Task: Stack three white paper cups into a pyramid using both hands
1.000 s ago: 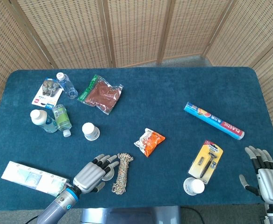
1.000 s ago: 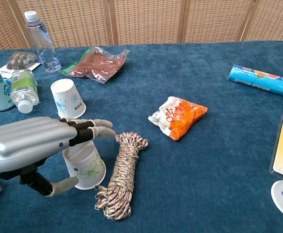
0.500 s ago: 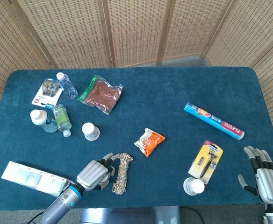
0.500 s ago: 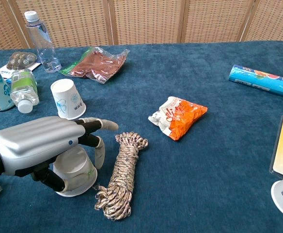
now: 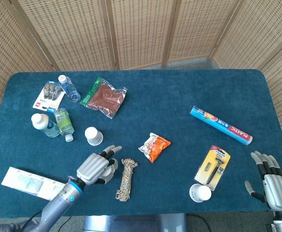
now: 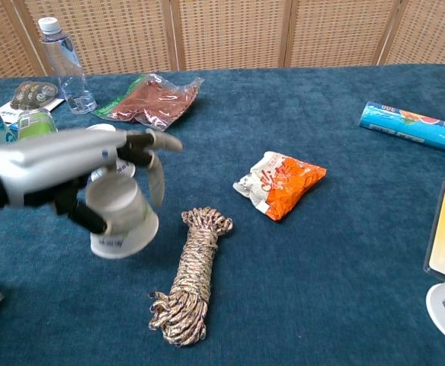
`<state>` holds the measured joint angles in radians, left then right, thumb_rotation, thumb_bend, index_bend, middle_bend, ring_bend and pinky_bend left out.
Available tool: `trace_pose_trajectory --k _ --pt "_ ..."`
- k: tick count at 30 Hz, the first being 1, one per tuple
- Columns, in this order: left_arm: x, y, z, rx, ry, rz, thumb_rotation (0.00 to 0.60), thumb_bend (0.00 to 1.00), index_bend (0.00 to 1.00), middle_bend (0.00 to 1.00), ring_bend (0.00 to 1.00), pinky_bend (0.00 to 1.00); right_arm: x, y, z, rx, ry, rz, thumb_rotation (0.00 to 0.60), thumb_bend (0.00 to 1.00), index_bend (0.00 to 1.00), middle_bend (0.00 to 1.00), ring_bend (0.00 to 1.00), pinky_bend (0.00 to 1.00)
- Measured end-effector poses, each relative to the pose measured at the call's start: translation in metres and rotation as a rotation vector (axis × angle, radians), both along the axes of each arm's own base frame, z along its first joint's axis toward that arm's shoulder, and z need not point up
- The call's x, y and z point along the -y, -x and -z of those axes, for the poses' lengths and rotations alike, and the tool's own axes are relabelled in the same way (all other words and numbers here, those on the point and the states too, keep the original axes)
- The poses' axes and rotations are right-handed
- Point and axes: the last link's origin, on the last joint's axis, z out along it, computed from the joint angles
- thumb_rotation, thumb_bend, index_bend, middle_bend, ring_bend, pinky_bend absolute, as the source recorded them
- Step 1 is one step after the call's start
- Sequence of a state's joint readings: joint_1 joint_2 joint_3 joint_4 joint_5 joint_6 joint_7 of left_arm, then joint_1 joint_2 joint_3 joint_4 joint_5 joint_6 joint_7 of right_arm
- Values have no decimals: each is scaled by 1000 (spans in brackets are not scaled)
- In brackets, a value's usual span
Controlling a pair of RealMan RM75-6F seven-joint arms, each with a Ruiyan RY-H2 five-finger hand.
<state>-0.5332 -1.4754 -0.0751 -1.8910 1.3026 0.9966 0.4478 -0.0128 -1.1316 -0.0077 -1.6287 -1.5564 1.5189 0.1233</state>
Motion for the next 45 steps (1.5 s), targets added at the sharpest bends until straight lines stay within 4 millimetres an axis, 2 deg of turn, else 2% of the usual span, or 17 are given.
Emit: trace_pose_trajectory --k 7,15,29,37,45 --pt "-43 -17 -14 55 -29 -34 600 459 396 81 101 548 -2 1 -2 8 4 2 600 399 0 0 0 0" --pt "-79 -36 -10 72 -37 -48 600 459 382 66 75 521 -8 3 -7 17 19 3 600 398 0 0 0 0" --pt "-137 -77 28 95 -22 -76 600 458 389 65 70 510 -21 4 -16 23 48 15 600 399 0 0 0 0" --pt "-165 -91 47 84 -42 -110 600 460 384 60 42 474 -24 3 -19 34 50 9 600 399 0 0 0 0" --pt "-186 -102 62 71 -67 -131 600 459 372 57 37 455 -26 1 -23 43 56 6 600 398 0 0 0 0"
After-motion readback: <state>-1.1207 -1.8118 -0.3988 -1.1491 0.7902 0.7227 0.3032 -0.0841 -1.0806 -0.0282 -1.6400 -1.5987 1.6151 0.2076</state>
